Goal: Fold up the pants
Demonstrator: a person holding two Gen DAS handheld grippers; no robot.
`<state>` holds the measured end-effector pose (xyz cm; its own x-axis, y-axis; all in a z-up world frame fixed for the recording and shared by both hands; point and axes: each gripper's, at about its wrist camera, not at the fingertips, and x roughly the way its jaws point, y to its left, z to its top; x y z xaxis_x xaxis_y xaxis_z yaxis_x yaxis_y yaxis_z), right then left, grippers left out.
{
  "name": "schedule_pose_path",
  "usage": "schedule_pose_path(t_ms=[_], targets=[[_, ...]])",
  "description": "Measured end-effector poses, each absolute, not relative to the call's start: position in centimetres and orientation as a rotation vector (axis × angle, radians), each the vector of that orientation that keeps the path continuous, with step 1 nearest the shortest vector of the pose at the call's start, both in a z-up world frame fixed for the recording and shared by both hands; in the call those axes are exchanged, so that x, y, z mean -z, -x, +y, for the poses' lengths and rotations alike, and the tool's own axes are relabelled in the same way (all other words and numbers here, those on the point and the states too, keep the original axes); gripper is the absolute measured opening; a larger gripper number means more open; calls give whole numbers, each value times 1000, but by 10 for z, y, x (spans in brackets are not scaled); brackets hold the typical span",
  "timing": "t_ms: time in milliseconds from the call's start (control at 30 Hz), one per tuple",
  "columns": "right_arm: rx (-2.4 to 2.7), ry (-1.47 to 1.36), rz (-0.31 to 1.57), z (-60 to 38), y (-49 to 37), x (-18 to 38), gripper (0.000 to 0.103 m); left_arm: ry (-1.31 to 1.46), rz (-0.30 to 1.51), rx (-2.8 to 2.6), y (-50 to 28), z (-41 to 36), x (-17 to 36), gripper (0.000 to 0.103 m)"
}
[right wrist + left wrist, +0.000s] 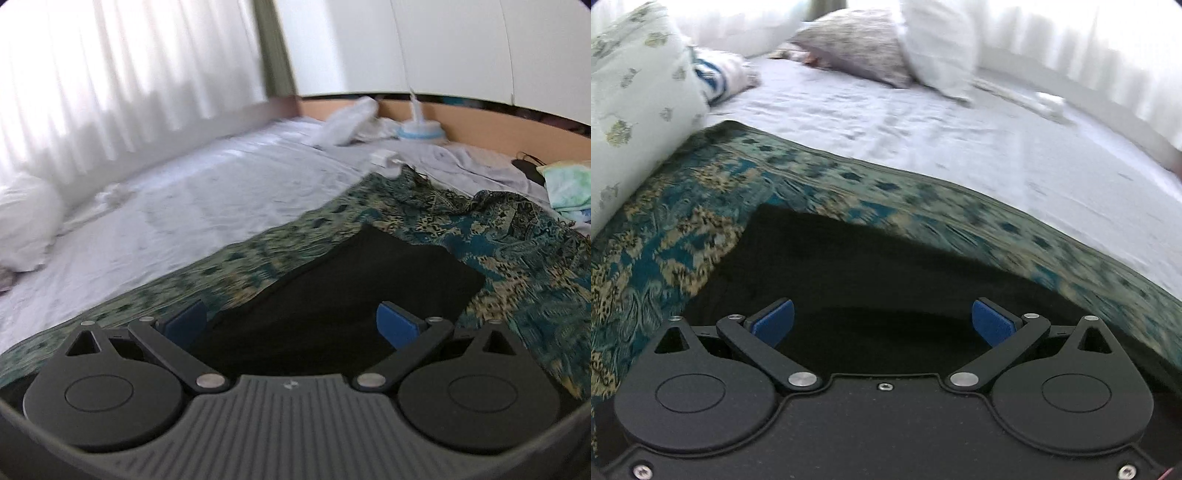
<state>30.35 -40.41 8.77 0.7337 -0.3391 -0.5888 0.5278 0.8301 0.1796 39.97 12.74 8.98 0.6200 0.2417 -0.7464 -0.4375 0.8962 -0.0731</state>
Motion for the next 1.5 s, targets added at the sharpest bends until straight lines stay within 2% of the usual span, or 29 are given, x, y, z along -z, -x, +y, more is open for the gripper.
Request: schedule_pose_path(t_ms=[233, 467, 733, 900, 967, 1033, 1067, 1100, 1133, 1200, 1300, 1500], targets=[[604, -466, 691, -432, -388, -35, 103, 360, 771, -545, -458, 147, -53, 103], [718, -398, 735, -425, -439, -4, 103, 419, 786, -691, -497, 154, -24, 103], [802, -290, 770, -423, -465, 16, 103, 349, 806, -825, -518, 141, 1, 103], [776, -323, 791, -437, -468, 19, 102, 323, 785, -824, -516, 136, 4, 101], [774, -331, 785, -439, -468, 16, 94, 313, 773, -789, -511, 136, 2, 90], [795, -309, 770, -439, -465, 14, 70, 284, 746, -763, -504, 132, -3, 49], [780, -310, 763, -439, -463, 12, 67, 270, 740, -750, -501, 129, -5, 39], [758, -309, 760, -440, -462, 10, 55, 250, 737, -740, -498, 127, -8, 18], [744, -301, 755, -439, -460, 7, 36, 236, 736, -722, -497, 125, -10, 8], [727, -328, 739, -438, -454, -1, 6, 223, 735, -699, -493, 123, -15, 3], [691, -412, 700, -447, -434, -15, 4, 274, 713, -674, -478, 127, -26, 2], [621, -408, 607, -459, -374, -55, 4, 294, 654, -576, -432, 133, -60, 2]])
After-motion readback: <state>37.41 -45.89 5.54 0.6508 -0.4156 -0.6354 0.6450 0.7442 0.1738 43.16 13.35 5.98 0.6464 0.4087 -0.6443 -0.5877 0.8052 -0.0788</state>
